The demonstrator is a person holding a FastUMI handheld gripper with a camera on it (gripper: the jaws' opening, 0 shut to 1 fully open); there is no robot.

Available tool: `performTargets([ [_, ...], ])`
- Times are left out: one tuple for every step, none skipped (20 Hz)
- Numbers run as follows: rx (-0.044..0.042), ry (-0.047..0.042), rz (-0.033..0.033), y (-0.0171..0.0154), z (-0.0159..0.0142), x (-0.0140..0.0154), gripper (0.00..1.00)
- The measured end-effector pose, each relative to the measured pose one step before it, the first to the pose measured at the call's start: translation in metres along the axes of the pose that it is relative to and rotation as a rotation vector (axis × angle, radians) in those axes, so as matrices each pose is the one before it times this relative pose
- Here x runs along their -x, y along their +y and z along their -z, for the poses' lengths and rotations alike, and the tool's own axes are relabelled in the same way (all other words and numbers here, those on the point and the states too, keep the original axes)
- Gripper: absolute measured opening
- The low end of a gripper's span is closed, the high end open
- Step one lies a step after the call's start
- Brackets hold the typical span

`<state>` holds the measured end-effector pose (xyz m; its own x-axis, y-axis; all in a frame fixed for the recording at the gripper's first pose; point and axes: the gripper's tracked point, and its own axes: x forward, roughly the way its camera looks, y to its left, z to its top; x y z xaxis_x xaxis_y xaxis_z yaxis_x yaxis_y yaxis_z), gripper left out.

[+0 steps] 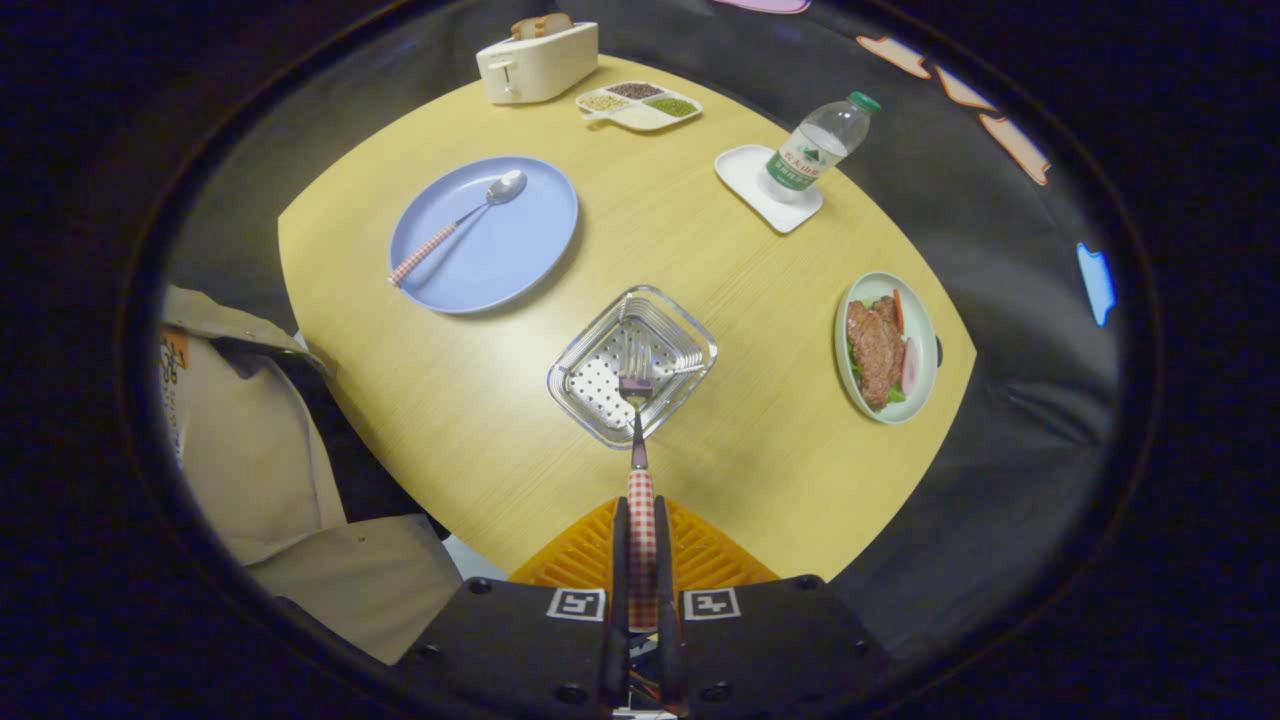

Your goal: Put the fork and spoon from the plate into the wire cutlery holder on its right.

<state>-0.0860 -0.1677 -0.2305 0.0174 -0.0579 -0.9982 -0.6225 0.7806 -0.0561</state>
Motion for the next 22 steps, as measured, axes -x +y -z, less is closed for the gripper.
performTargets([
  [-0.00126, 0.01830, -0.00550, 0.00030, -0.00242, -0.00426, 0.14],
  [0.00040, 0.00705, -0.00299, 0.00097, -0.00219, -0.00250, 0.14],
  [0.00063, 0.00671, -0.00312, 0.00100, -0.00281, -0.00199, 0.14],
  [0.00264, 0.00703, -0.00587, 0.00132, -0.00302, -0.00244, 0.14],
  [0.00142, 0.00921, -0.00705, 0.00185, -0.00158, -0.00283, 0.14],
  [-0.00074, 0.01331, -0.00499, 0.00036, -0.00133, -0.00203, 0.14],
  [0.00015, 0.01352, 0.00259, -0.00163, -0.00075, -0.00258, 0.14],
  [-0.00116, 0.01084, 0.00381, -0.00123, 0.00013, -0.00164, 0.14],
  [-0.00347, 0.00517, 0.00257, -0.00210, -0.00335, -0.00220, 0.14],
  [-0.00582, 0.00351, 0.00429, -0.00055, -0.00202, -0.00209, 0.14],
  [-0.00706, 0.00119, -0.00048, -0.00034, -0.00261, -0.00025, 0.14],
  [-0.00554, 0.00222, -0.00164, 0.00137, -0.00068, -0.00204, 0.14],
  [-0.00332, -0.00204, 0.00128, -0.00029, -0.00178, -0.00045, 0.16],
  [-0.00579, -0.00483, 0.00265, -0.00050, -0.00043, 0.00007, 0.17],
  [-0.00897, -0.00207, -0.00950, 0.00174, -0.00144, 0.00232, 0.18],
  [-0.00898, -0.01185, 0.00245, -0.00030, -0.00205, -0.00185, 0.19],
  [-0.00620, -0.02003, 0.00316, 0.00017, -0.00354, 0.00316, 0.22],
  [-0.00827, -0.02127, 0.00239, 0.00009, -0.00221, -0.00226, 0.26],
  [-0.01163, -0.02798, 0.01086, -0.00223, -0.00488, 0.00332, 0.29],
  [-0.01781, -0.03099, 0.00165, 0.00072, -0.00439, 0.00307, 0.36],
  [-0.02827, -0.03332, -0.00570, 0.00252, -0.00490, 0.00192, 0.42],
  [-0.03139, -0.04145, -0.00181, 0.00181, -0.00616, 0.00233, 0.48],
])
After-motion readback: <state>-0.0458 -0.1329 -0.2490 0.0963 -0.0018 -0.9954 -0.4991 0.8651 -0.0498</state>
